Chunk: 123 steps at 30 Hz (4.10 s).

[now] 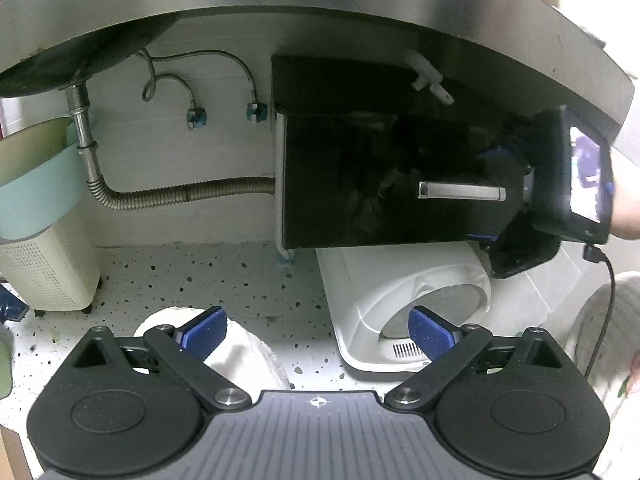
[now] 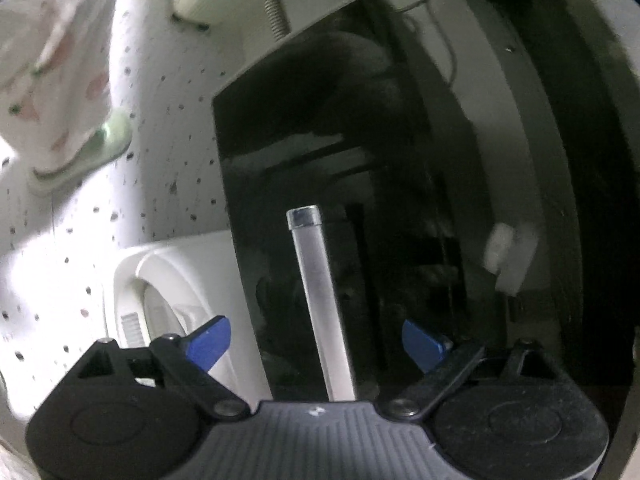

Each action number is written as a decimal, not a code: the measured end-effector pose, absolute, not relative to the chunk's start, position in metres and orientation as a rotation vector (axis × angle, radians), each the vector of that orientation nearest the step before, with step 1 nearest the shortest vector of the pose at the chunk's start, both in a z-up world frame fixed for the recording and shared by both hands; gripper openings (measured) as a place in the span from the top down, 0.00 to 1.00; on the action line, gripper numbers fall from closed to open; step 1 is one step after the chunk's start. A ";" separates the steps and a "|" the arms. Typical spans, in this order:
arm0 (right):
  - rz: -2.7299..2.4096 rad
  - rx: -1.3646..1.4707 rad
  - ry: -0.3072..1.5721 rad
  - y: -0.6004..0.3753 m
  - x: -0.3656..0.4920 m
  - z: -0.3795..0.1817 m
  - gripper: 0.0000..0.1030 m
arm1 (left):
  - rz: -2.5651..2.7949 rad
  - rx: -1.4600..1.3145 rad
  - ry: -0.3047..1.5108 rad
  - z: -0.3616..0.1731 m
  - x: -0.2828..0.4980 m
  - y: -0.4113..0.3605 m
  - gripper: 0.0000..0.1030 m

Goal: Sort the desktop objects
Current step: 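Close the right gripper on the silver drawer handle, then pull the drawer open by its handle with the right gripper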

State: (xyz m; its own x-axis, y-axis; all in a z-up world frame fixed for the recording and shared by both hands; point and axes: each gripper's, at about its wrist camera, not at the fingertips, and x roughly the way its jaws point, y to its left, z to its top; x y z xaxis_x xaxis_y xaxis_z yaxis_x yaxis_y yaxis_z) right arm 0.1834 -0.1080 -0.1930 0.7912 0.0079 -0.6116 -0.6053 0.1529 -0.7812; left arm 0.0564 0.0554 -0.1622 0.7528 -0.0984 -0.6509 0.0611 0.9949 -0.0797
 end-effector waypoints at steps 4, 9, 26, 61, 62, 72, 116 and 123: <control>0.483 -1.393 0.557 -0.102 0.194 -0.201 0.10 | -0.089 -0.046 0.717 -0.162 0.056 0.054 0.05; 0.506 -1.382 0.615 -0.097 0.209 -0.208 0.07 | -0.086 -0.051 0.728 -0.164 0.057 0.054 0.05; 0.483 -1.394 0.657 -0.093 0.211 -0.238 0.00 | -0.078 -0.028 0.766 -0.167 0.061 0.051 0.04; 0.553 -1.451 0.700 -0.094 0.195 -0.233 0.00 | -0.069 -0.012 0.780 -0.168 0.063 0.047 0.04; 0.554 -1.444 0.696 -0.094 0.194 -0.233 0.00 | -0.069 -0.012 0.780 -0.168 0.063 0.047 0.04; 0.585 -1.413 0.685 -0.100 0.182 -0.228 0.00 | -0.066 -0.016 0.785 -0.169 0.065 0.047 0.04; 0.269 -0.244 0.441 -0.155 0.093 -0.159 0.02 | -0.072 -0.043 0.767 -0.168 0.065 0.053 0.04; 0.172 -0.104 0.459 -0.169 0.098 -0.164 0.02 | -0.075 -0.067 0.766 -0.168 0.064 0.056 0.04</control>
State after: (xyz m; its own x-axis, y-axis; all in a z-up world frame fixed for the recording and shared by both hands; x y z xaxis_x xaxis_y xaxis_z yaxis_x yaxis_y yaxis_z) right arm 0.0978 -0.1687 -0.1642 0.8826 0.1414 -0.4484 -0.1883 0.9802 -0.0615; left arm 0.0644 0.0560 -0.1678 0.7180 -0.0920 -0.6900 0.0430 0.9952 -0.0880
